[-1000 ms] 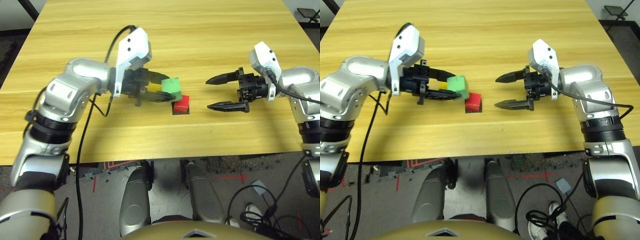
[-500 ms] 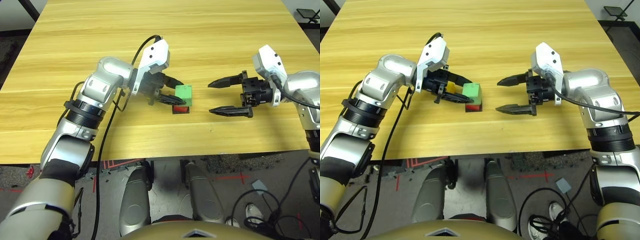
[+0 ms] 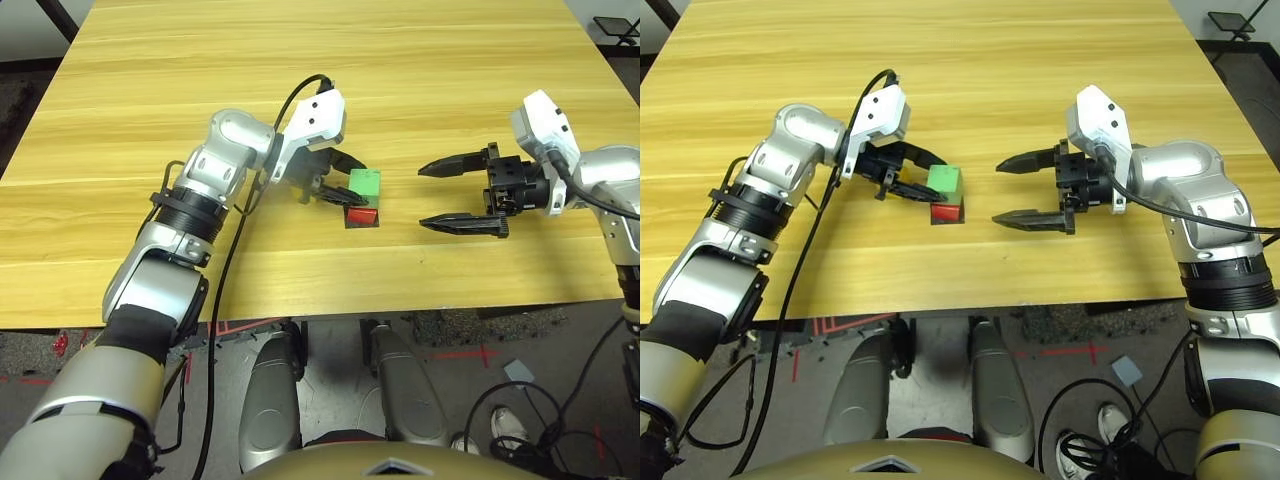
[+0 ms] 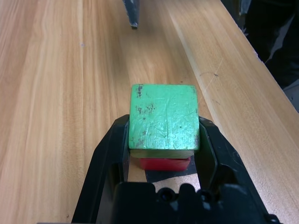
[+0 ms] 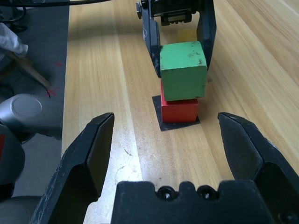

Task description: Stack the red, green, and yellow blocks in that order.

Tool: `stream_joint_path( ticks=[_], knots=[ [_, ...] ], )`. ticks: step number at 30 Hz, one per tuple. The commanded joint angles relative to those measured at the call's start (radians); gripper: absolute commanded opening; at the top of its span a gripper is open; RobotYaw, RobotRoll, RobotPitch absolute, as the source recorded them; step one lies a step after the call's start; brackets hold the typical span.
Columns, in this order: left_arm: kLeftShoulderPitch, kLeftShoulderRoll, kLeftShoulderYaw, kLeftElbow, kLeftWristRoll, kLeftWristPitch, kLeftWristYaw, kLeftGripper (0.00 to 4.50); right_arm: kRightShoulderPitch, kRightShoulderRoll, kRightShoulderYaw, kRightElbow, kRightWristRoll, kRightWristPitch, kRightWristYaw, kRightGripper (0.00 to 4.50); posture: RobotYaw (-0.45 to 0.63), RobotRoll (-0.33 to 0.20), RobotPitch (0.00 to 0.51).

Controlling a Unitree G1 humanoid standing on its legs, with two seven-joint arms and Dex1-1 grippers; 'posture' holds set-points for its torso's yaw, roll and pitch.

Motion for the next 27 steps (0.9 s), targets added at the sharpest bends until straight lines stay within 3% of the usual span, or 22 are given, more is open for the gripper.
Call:
stream_joint_path(
  ticks=[1, 27],
  knots=[
    [0.0, -0.012, 0.003, 0.015, 0.022, -0.009, 0.0, 2.07, 0.005, -0.006, -0.008, -0.031, 0.013, 0.009, -0.005, 4.5, 0.02, -0.051, 0.264],
    [0.027, -0.002, 0.001, -0.039, 0.035, 0.056, -0.047, 2.07, 0.006, 0.001, -0.003, -0.029, 0.016, 0.016, -0.024, 4.5, 0.02, -0.048, 0.276]
  ],
)
